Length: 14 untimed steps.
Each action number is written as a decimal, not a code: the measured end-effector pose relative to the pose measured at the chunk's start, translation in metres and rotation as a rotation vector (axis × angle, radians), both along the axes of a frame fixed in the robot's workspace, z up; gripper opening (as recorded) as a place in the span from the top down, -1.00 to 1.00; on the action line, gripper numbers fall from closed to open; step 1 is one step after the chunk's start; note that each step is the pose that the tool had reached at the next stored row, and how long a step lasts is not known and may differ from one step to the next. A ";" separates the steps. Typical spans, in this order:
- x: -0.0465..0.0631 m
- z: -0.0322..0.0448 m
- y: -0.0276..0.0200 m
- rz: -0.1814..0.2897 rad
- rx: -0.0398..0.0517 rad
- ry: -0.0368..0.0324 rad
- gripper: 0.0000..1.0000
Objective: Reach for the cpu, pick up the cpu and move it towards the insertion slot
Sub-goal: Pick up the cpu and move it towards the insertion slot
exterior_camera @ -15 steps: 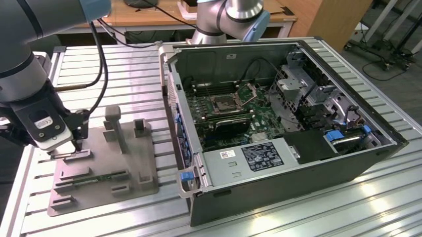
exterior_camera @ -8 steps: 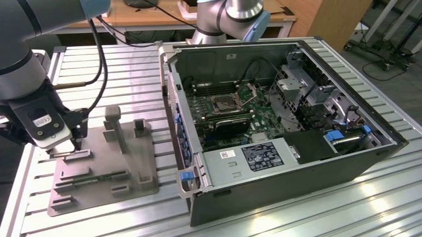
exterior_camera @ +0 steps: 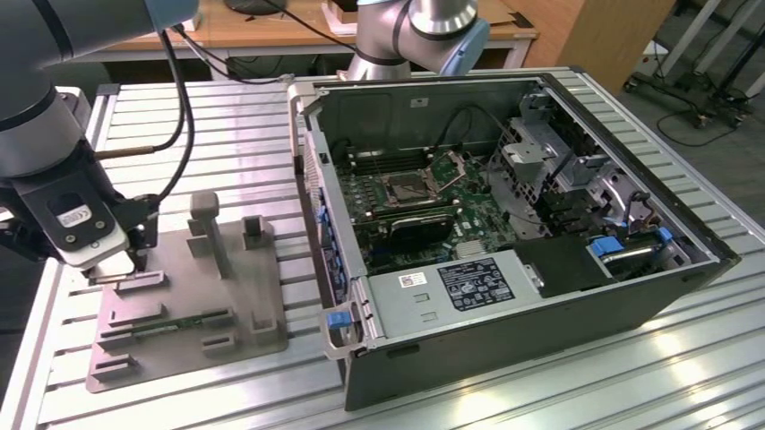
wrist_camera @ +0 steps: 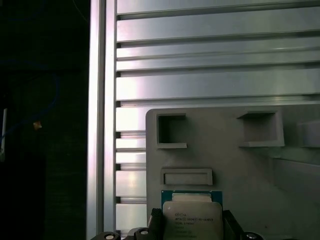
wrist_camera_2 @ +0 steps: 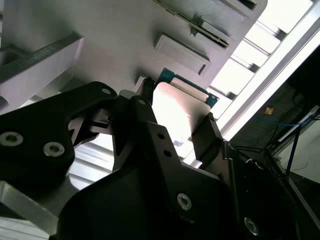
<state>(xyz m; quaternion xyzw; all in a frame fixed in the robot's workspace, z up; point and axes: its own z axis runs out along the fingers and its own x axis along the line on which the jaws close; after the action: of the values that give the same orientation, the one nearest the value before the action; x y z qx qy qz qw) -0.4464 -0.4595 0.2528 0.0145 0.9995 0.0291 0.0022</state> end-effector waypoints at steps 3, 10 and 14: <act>0.000 0.0011 0.0000 0.000 0.0000 0.0001 -0.09; 0.000 0.0028 0.0000 0.000 0.0000 0.0000 -0.09; 0.000 0.0040 0.0000 0.000 0.0000 0.0000 -0.09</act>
<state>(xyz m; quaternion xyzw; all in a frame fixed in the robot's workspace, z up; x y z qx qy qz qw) -0.4464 -0.4595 0.2568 0.0145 0.9995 0.0291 0.0021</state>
